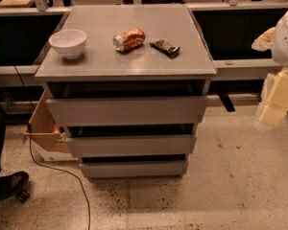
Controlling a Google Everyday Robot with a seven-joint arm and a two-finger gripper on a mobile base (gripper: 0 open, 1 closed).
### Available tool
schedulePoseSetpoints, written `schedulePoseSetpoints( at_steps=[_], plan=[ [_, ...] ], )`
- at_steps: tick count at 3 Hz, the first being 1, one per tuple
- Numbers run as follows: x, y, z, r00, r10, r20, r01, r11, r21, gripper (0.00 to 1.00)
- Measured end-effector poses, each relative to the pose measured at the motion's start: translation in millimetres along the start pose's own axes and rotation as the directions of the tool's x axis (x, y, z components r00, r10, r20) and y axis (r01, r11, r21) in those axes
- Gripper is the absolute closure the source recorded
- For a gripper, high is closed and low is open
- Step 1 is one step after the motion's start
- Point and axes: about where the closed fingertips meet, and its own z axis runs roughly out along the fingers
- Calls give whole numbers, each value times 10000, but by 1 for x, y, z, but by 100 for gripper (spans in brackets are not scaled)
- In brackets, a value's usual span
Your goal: Open top drawer
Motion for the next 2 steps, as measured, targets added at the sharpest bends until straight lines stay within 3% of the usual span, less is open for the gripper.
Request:
schedulePoseSetpoints(
  at_steps=[2],
  plan=[
    [-10,-6,18,9999,-77,142,76,9999,70,0]
  ],
)
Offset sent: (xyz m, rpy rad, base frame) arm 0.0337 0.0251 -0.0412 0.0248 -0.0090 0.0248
